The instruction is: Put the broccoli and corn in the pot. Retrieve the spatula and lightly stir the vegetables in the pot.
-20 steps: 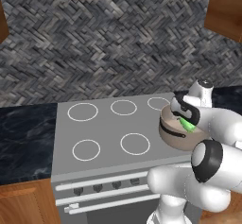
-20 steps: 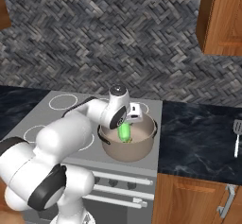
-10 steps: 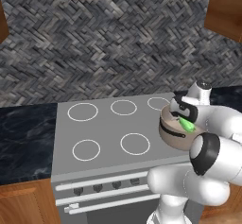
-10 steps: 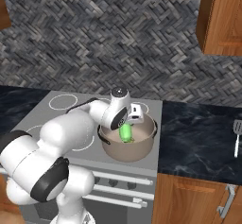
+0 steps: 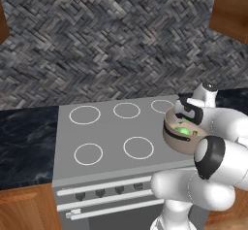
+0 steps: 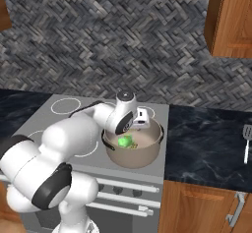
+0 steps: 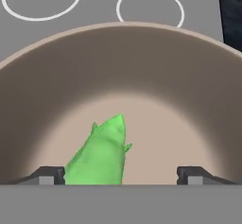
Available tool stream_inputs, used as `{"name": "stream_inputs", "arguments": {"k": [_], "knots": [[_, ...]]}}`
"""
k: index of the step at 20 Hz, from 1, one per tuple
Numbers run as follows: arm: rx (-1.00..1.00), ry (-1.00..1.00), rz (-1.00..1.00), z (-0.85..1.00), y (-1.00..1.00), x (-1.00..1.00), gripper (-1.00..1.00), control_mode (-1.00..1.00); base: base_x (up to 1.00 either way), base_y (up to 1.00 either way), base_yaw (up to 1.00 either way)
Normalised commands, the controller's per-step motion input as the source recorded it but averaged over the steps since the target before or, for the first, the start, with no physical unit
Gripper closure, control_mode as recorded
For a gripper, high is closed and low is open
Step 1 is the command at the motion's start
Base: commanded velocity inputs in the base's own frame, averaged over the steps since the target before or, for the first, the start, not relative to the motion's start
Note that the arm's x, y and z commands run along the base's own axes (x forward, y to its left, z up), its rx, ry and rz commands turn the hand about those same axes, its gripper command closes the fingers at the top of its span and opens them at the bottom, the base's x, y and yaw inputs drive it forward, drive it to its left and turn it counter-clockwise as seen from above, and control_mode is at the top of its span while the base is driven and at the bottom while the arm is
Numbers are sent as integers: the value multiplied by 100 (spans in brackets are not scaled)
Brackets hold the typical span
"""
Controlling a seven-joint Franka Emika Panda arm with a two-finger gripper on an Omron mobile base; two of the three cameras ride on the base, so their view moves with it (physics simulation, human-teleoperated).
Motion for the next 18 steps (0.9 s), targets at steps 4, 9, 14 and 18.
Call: {"name": "stream_inputs", "arguments": {"k": [4, 9, 14, 18], "knots": [[7, 0, 0, 23, 0, -3, -100, -100, 0, 0, 0], [2, 0, -3, 62, -5, -34, -100, -100, 0, 0, 0], [0, -1, -11, 51, -14, -55, -100, -100, 0, 0, 0], [0, 2, -24, 43, -8, -53, -100, -100, 0, 0, 0]]}}
